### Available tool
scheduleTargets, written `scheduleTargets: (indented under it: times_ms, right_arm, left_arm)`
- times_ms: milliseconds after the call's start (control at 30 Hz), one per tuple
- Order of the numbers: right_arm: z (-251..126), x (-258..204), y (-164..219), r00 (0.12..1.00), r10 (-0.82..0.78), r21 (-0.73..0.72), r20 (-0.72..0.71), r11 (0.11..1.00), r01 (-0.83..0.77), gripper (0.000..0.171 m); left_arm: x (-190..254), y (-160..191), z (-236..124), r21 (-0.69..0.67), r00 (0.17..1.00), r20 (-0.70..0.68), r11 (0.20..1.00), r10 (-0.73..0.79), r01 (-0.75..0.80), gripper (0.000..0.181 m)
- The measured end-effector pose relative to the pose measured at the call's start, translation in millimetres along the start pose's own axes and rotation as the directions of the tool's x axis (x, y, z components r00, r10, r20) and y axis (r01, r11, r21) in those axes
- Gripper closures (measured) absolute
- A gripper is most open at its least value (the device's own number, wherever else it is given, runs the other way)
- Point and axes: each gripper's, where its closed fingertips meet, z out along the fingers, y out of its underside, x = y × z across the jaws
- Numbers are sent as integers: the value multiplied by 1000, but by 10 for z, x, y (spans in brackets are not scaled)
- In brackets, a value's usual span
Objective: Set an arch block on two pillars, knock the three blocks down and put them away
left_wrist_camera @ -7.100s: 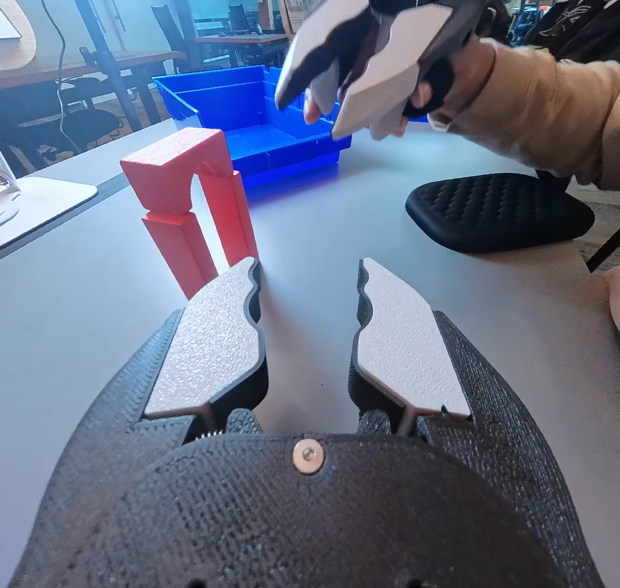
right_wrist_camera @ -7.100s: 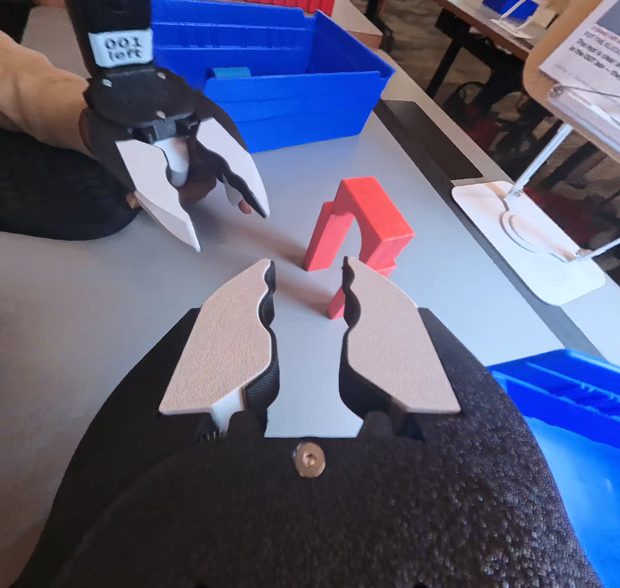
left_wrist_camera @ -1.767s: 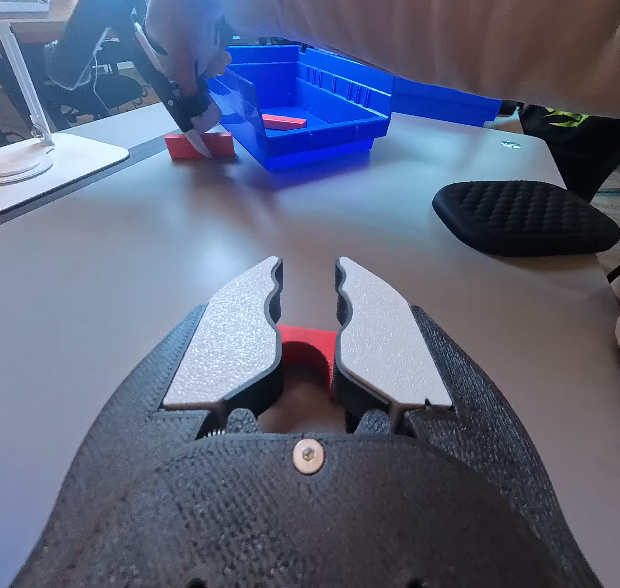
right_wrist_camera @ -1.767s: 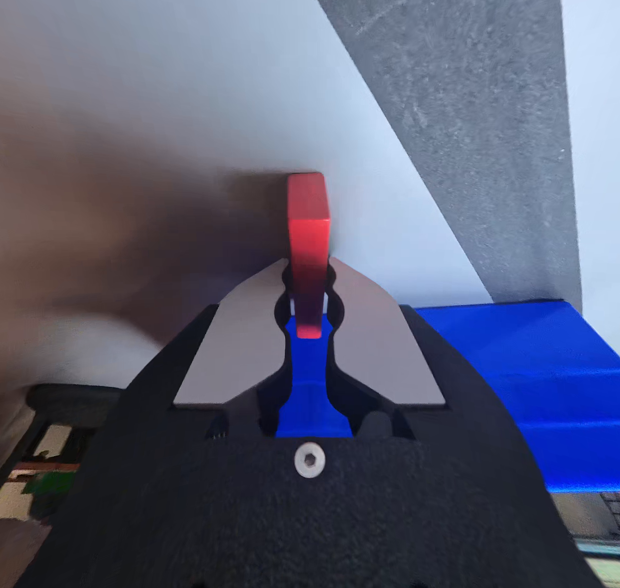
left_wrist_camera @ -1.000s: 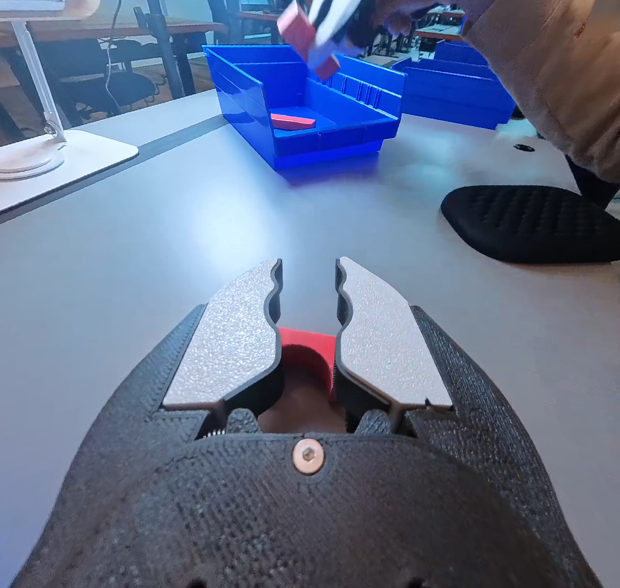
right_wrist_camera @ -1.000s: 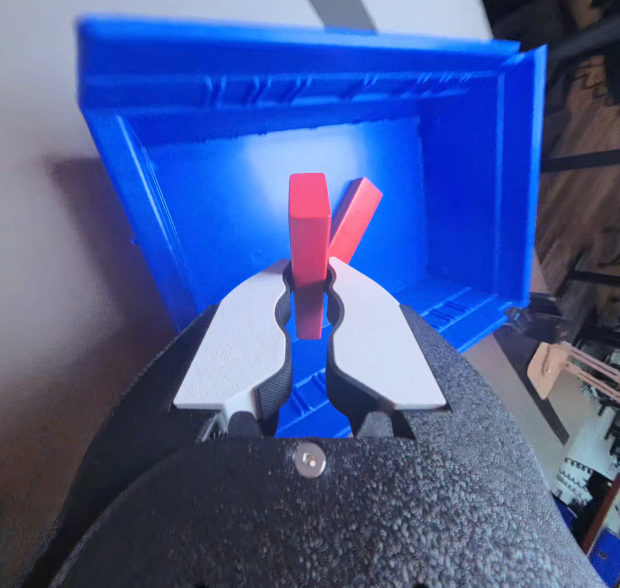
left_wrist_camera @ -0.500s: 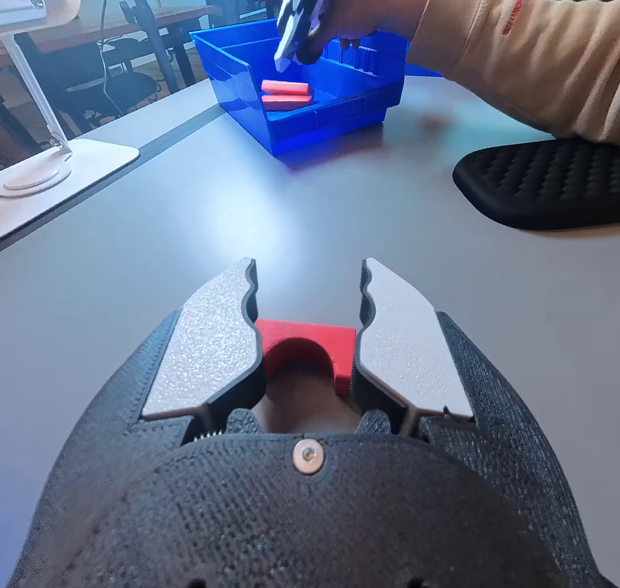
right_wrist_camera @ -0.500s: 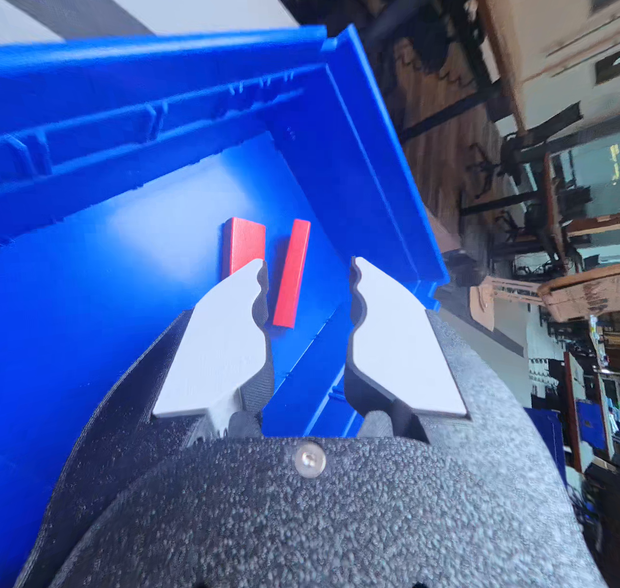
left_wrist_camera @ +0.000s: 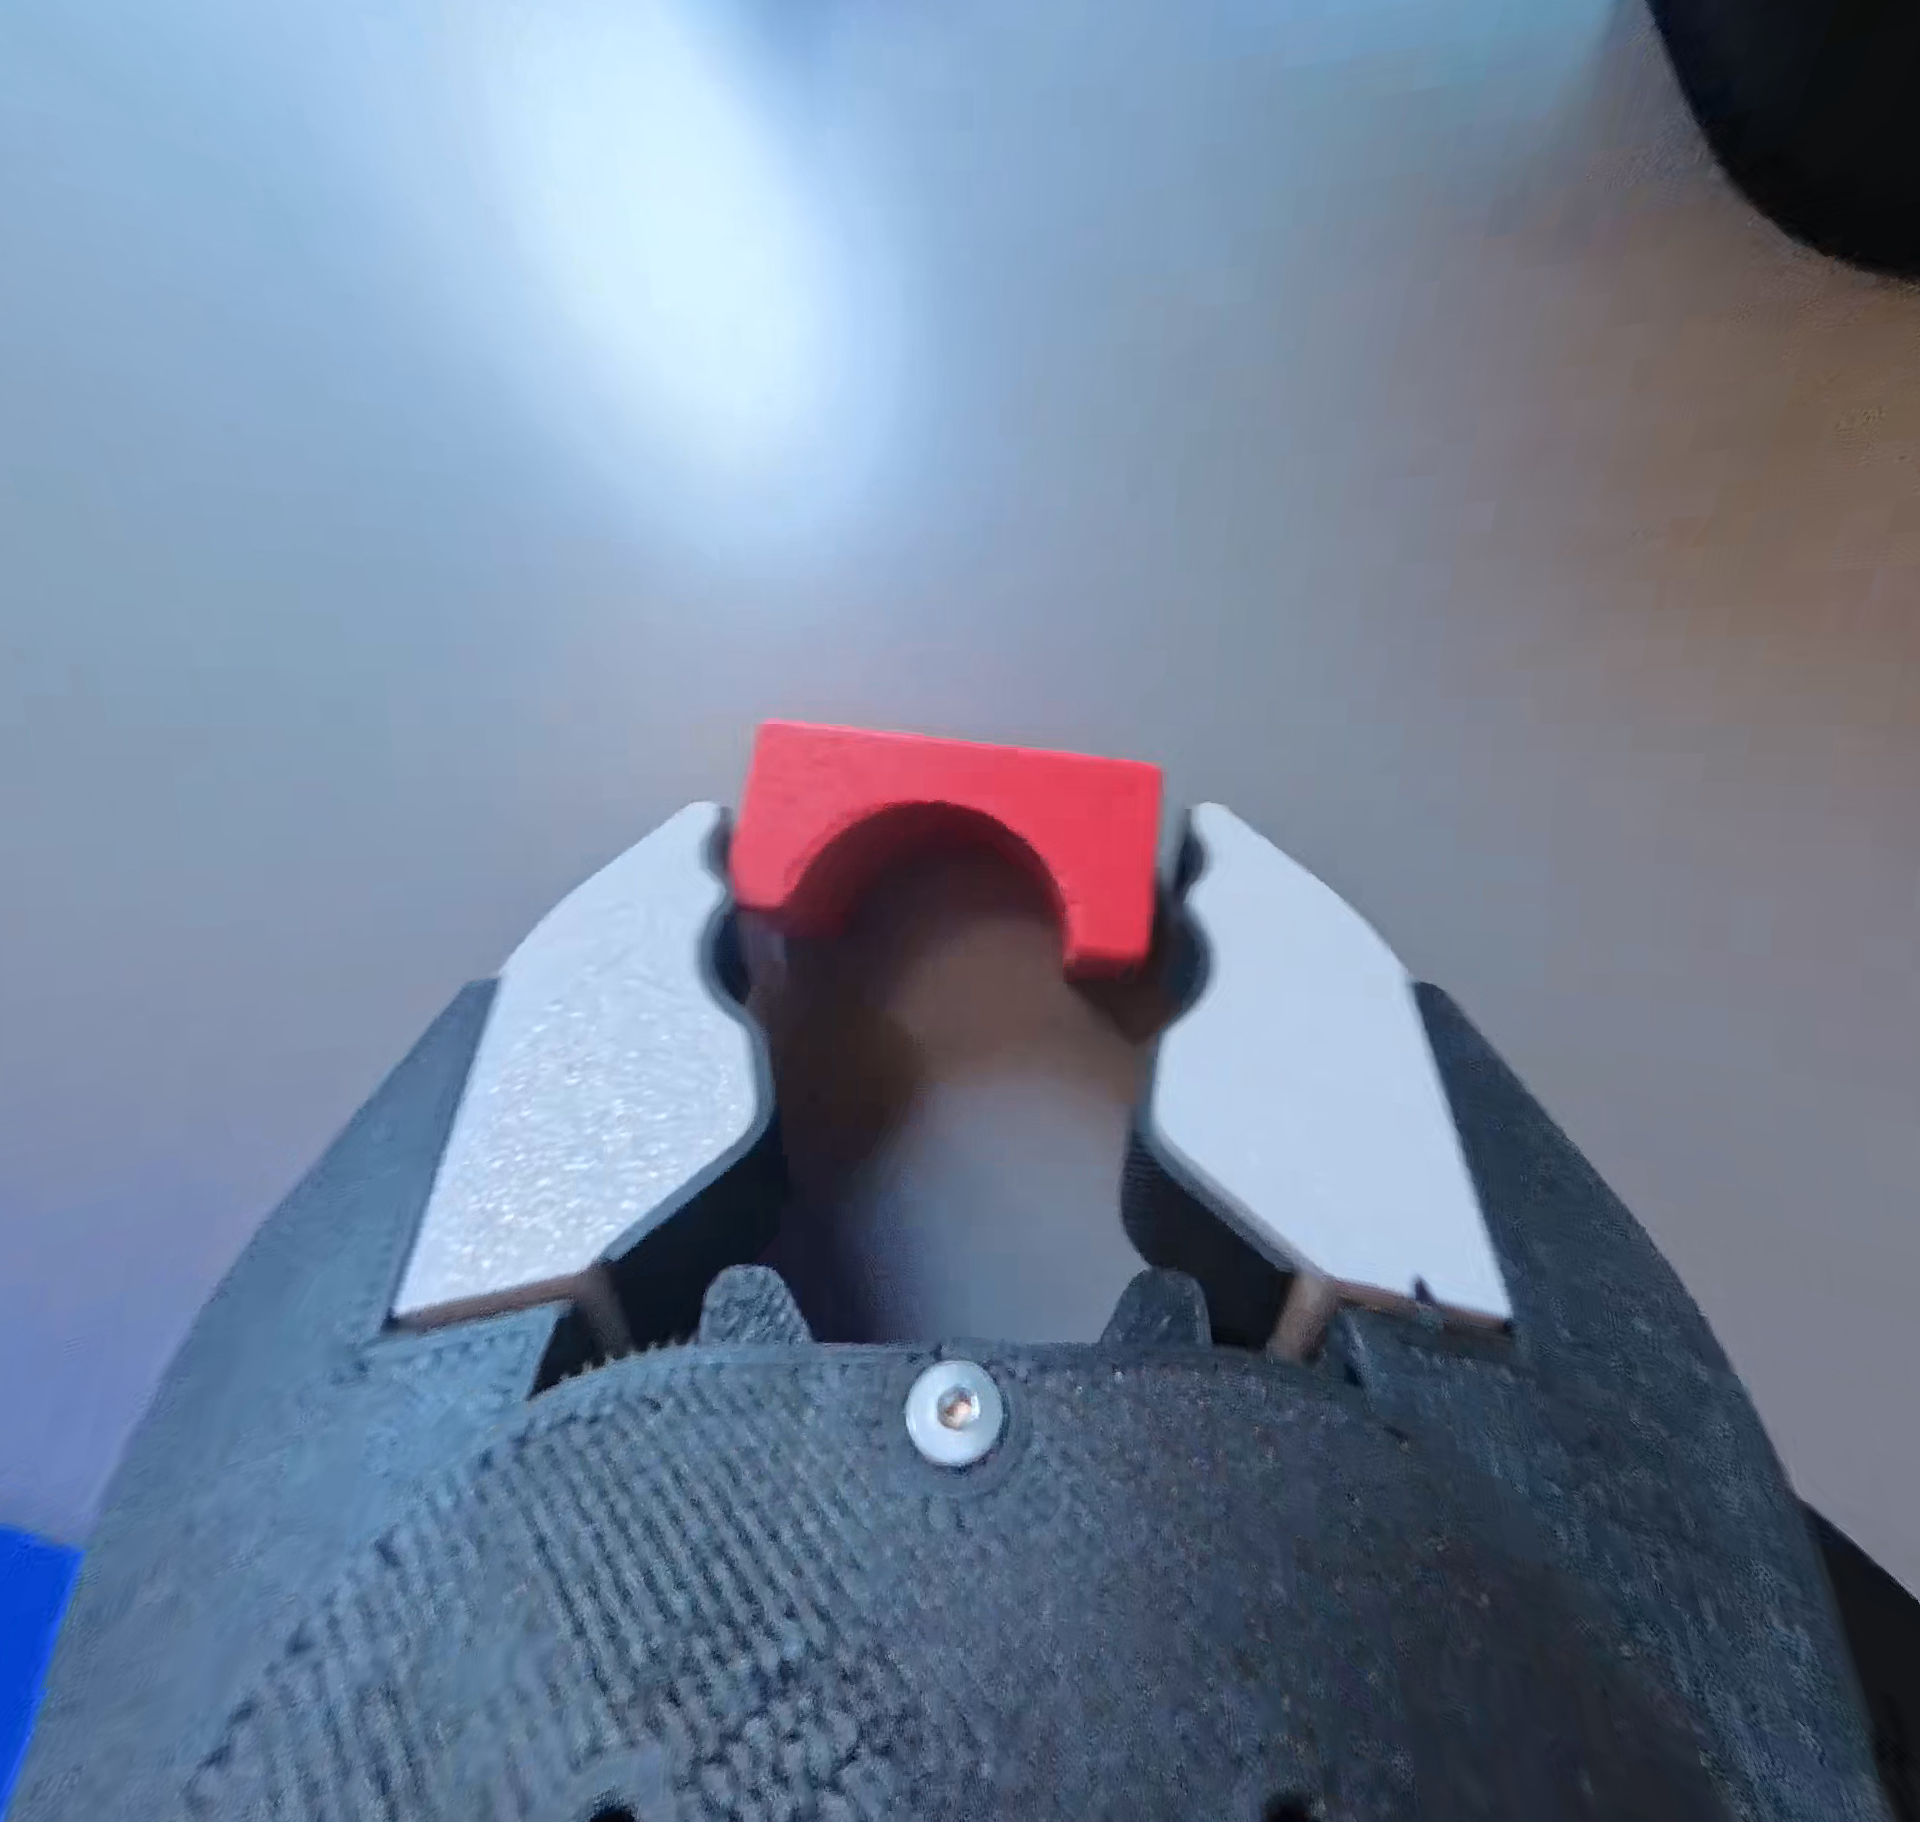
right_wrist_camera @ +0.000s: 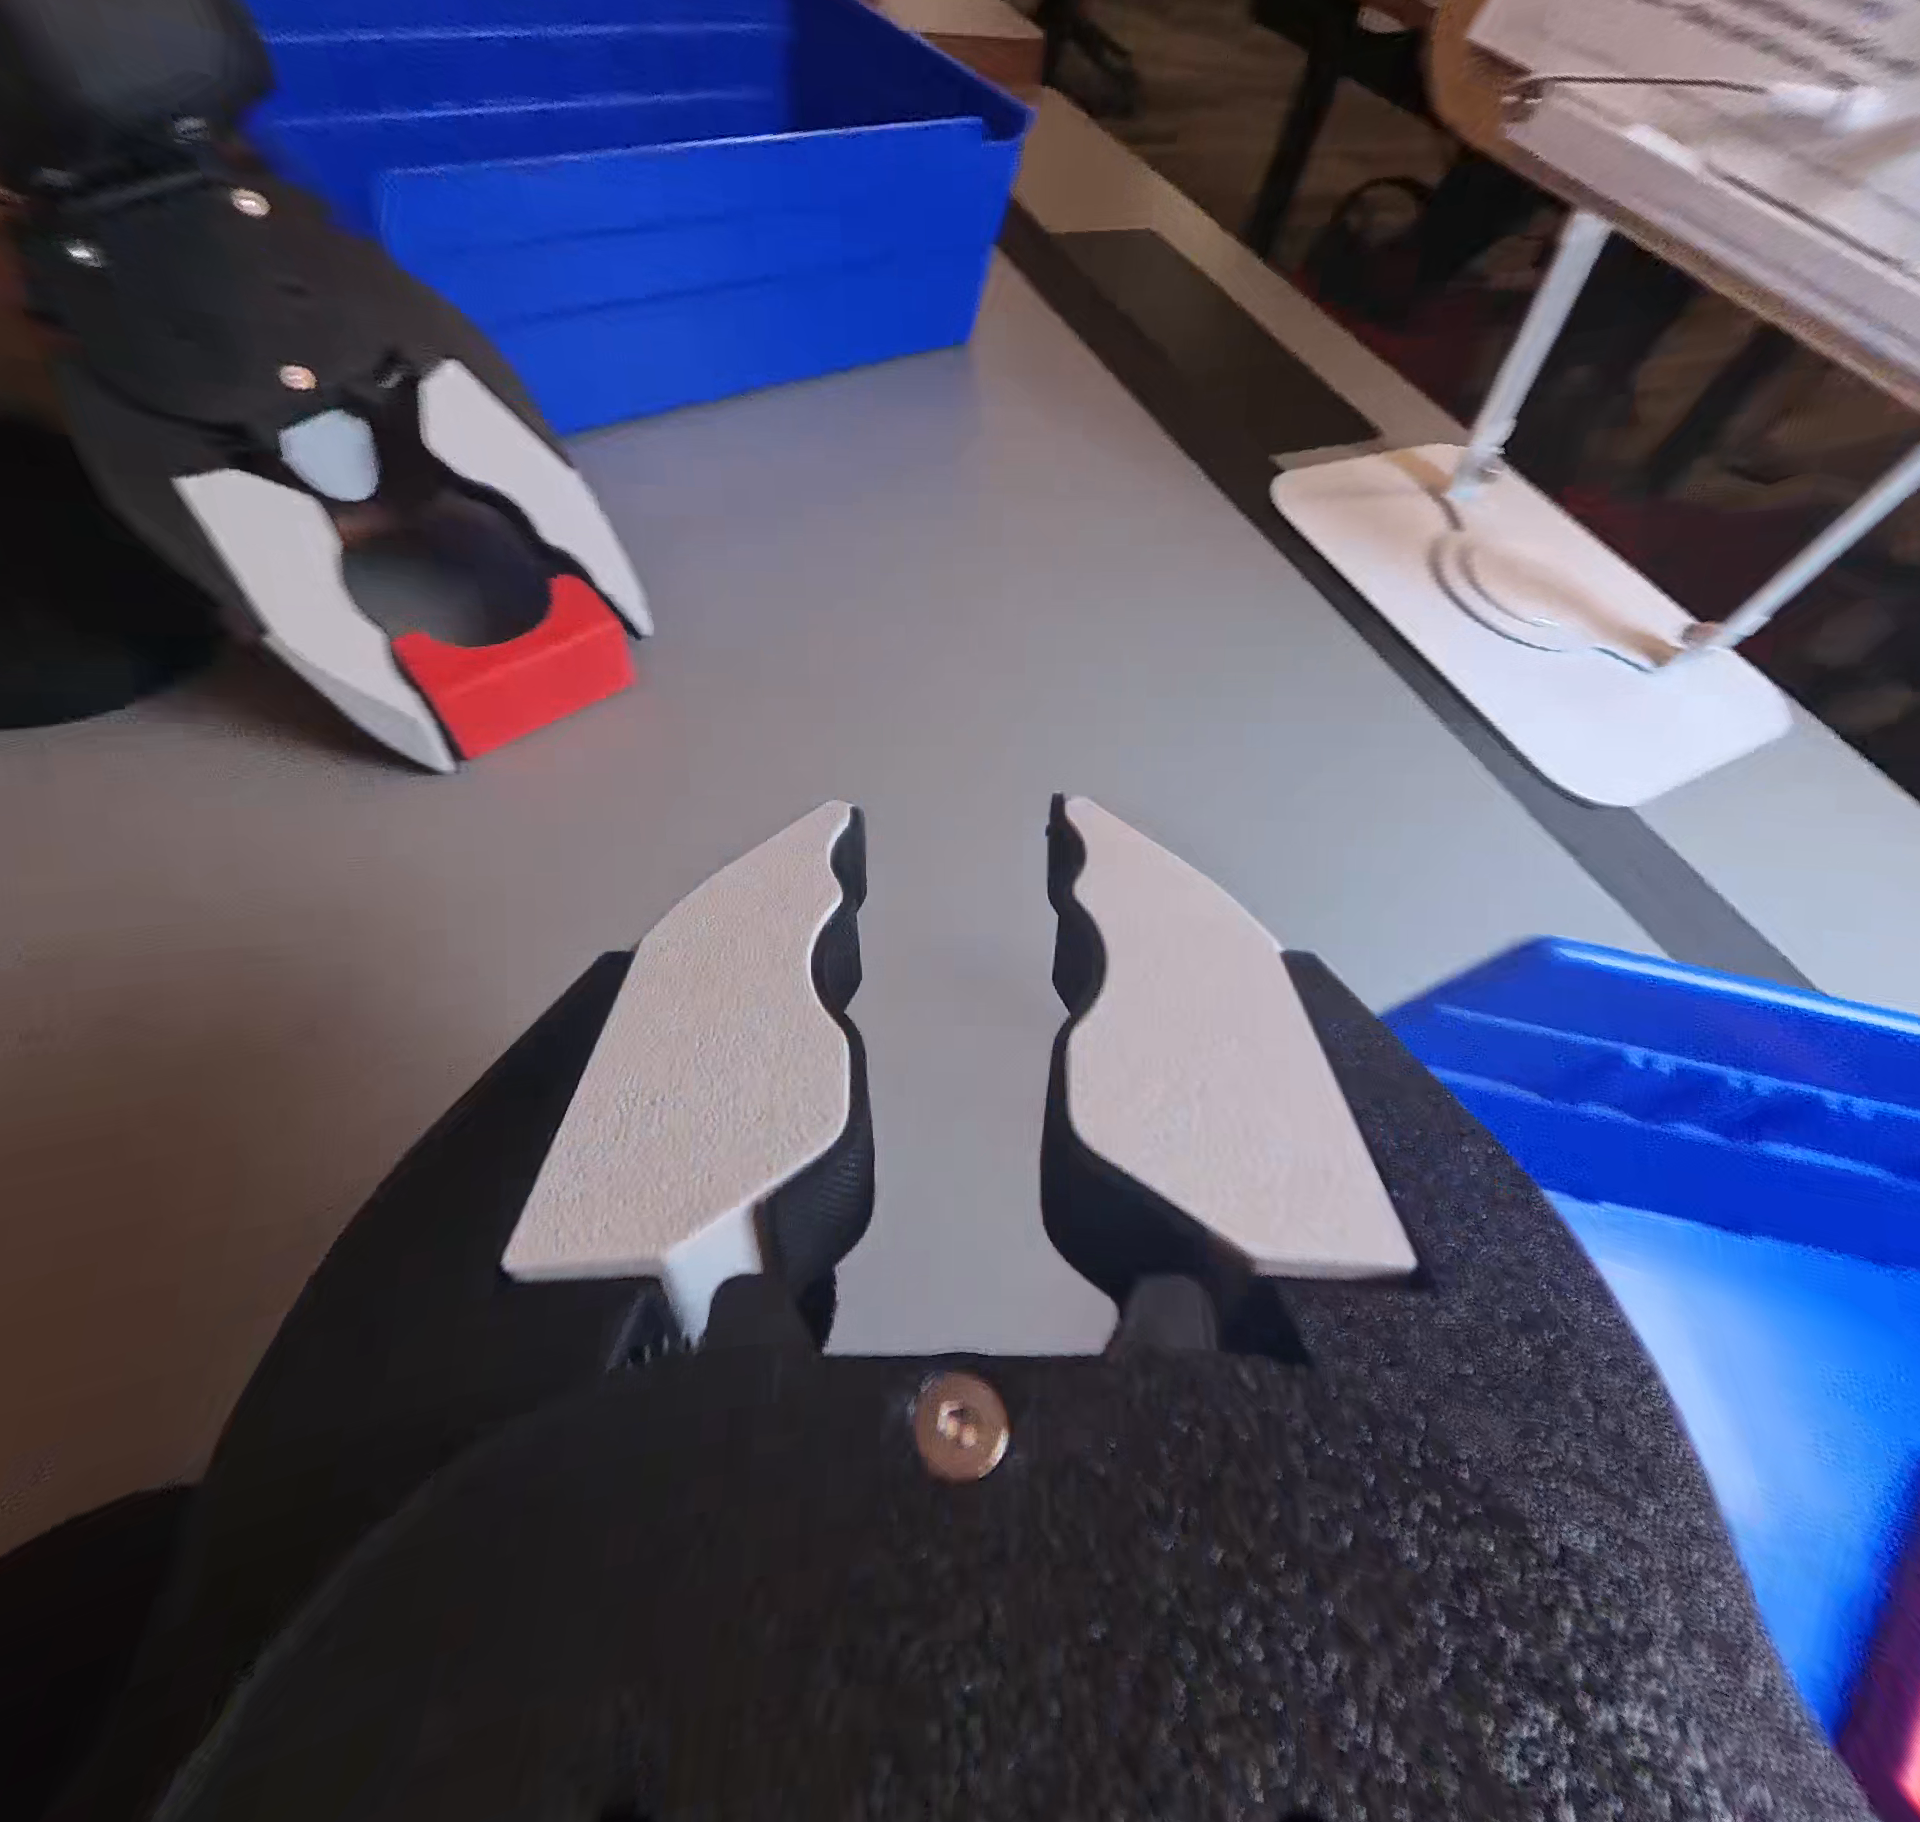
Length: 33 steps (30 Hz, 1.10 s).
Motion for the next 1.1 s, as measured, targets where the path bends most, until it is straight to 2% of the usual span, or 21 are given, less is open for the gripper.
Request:
scheduleTargets:
  times_ms: [133, 233, 300, 367, 500, 567, 600, 700, 733, 833, 900, 1000, 1033, 1100]
  right_arm:
    - [172, -497, -41, 983, 2, 7, 185, 1000, -3, 138]
    - [258, -781, -57, 958, 50, 11, 283, 998, -56, 137]
    - [313, -967, -94, 932, 109, 10, 345, 993, -119, 132]
    - [352, -1157, -183, 896, 186, 8, 404, 978, -207, 121]
    - [362, -1554, -392, 798, 290, -1, 528, 940, -341, 111]
    - [411, -1709, -397, 775, 308, -15, 552, 933, -360, 118]
    - [421, -1787, -382, 770, 288, -11, 569, 939, -343, 134]
    - [446, -1786, -331, 794, 241, 4, 559, 956, -294, 135]
    - [448, -1749, -333, 790, 253, 2, 559, 952, -306, 135]
    - [452, -1473, -314, 836, 262, 31, 482, 949, -314, 136]
    - [402, -1125, -332, 889, 269, 75, 370, 945, -318, 136]
    - [223, -249, -214, 964, 265, 111, 15, 958, -265, 136]
    - [109, 88, -110, 959, 248, 98, -134, 967, -237, 136]
    - [-197, 691, 124, 895, 217, 60, -389, 976, -211, 136]
  left_arm:
    - [9, -59, 24, 18, 998, 27, 999, 49, -49, 106]
    - [46, -275, -45, 121, 969, 132, 966, 211, -227, 106]
    - [108, -555, -197, 225, 914, 256, 900, 314, -373, 106]
    - [221, -820, -402, 305, 829, 400, 797, 390, -522, 106]
    - [428, -1009, -623, 283, 655, 584, 636, 480, -718, 106]
    - [544, -1042, -644, 277, 603, 615, 576, 509, -769, 106]
    - [597, -1037, -615, 271, 592, 610, 564, 526, -780, 106]
    - [631, -998, -539, 251, 560, 613, 535, 557, -807, 107]
    - [621, -999, -537, 273, 584, 602, 547, 545, -791, 108]
    - [442, -991, -549, 350, 713, 545, 654, 441, -671, 102]
    - [336, -978, -603, 425, 793, 491, 696, 361, -579, 109]
    - [230, -970, -685, 542, 907, 355, 741, 225, -396, 123]
    - [193, -976, -725, 572, 927, 323, 742, 188, -350, 129]
    - [124, -969, -782, 602, 949, 284, 745, 137, -288, 144]
